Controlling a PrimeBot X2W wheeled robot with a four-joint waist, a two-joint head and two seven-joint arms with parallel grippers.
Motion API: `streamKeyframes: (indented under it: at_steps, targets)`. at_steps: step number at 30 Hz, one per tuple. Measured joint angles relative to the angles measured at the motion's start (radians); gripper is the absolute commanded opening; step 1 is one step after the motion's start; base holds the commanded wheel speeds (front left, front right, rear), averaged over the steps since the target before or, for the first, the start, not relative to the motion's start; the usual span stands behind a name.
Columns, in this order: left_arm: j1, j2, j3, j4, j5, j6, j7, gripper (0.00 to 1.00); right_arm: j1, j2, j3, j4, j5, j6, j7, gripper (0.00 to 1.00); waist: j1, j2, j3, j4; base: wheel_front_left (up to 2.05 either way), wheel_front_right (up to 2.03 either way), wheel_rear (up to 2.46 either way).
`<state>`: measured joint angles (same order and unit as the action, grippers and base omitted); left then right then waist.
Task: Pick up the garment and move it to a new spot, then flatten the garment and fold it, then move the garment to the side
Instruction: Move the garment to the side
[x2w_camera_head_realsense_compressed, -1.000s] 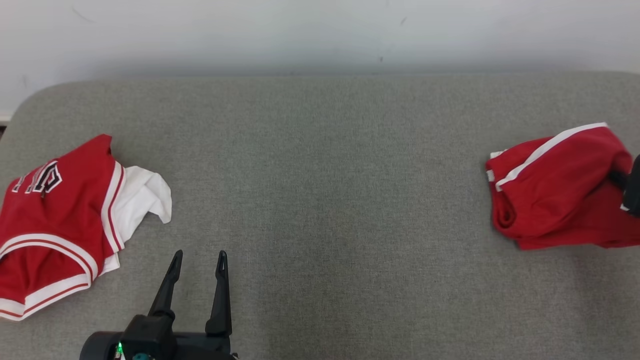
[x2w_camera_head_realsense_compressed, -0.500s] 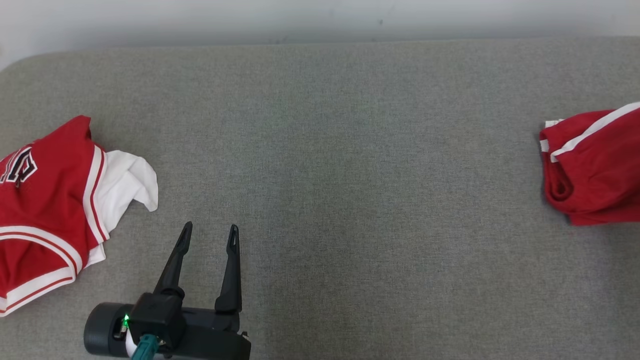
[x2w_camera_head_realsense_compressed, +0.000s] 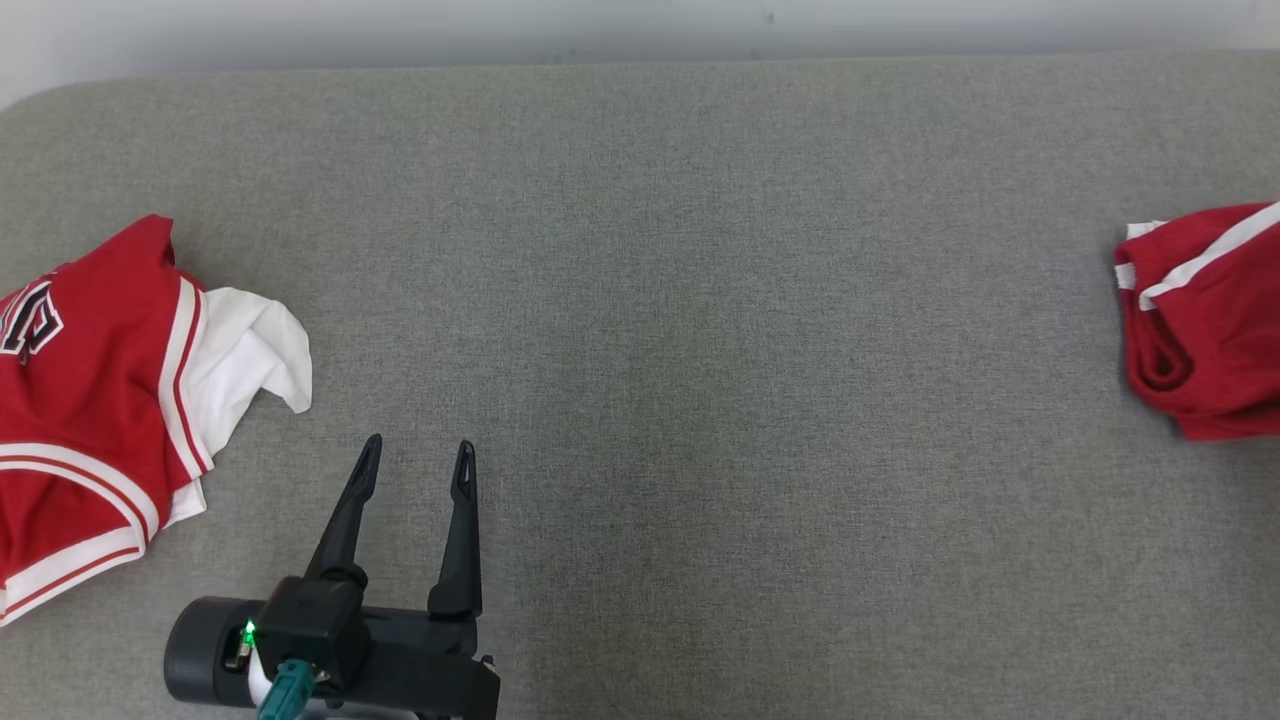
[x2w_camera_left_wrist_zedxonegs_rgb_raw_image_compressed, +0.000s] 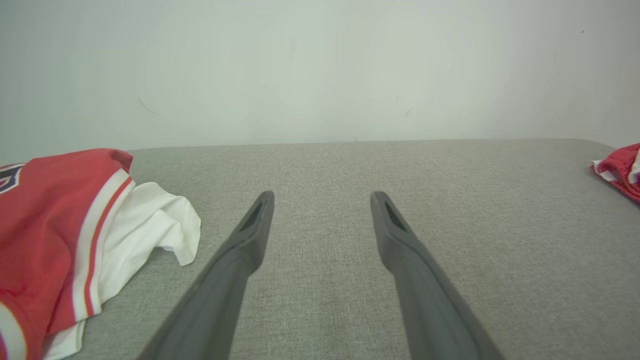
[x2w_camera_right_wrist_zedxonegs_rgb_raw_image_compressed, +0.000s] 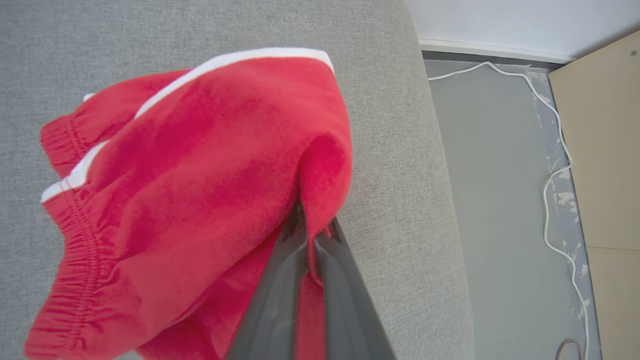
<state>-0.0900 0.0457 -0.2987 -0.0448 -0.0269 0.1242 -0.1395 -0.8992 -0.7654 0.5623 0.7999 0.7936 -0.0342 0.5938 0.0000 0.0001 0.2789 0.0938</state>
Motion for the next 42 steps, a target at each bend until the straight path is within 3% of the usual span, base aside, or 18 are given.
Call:
streamKeyframes:
  at_steps: [14,15,16,17,27,35,42]
  targets:
    - [-0.006,-0.001,-0.002,-0.011,-0.001,0.000,0.007,1.00,-0.059,-0.022,0.015,0.047,-0.035,-0.002,-0.010,0.00,0.0001,0.0000,0.038,0.009,0.00,0.00,0.00]
    - [-0.009,-0.001,-0.002,-0.011,-0.001,0.000,0.007,1.00,-0.060,-0.021,0.019,0.051,-0.041,-0.002,-0.010,0.34,0.0001,0.0000,0.038,0.009,0.00,0.00,0.00]
    - [-0.012,0.000,-0.001,-0.010,-0.001,0.000,0.007,1.00,-0.062,-0.021,0.022,0.057,-0.047,-0.002,-0.010,0.75,0.0001,0.0000,0.038,0.009,0.00,0.00,0.00]
    - [-0.018,-0.001,0.001,-0.009,-0.001,0.000,0.007,1.00,-0.068,-0.020,0.027,0.068,-0.053,-0.002,-0.010,1.00,0.0000,0.0000,0.038,0.009,0.00,0.00,0.00]
    - [-0.021,-0.001,0.005,0.020,-0.007,0.000,0.007,1.00,-0.080,-0.007,0.057,0.116,-0.083,0.000,-0.015,1.00,0.0000,0.0000,0.003,-0.002,0.00,0.00,0.00]
    - [-0.021,-0.001,-0.004,0.048,-0.017,0.000,0.007,1.00,-0.064,0.037,0.017,0.114,-0.033,0.063,-0.108,1.00,0.0000,0.0000,-0.039,-0.005,0.00,0.00,0.00]
    - [0.013,-0.001,0.039,0.062,-0.017,0.000,0.002,1.00,0.033,0.096,-0.040,0.059,0.049,0.109,-0.268,1.00,0.0000,-0.0001,-0.099,-0.005,0.00,0.00,0.00]
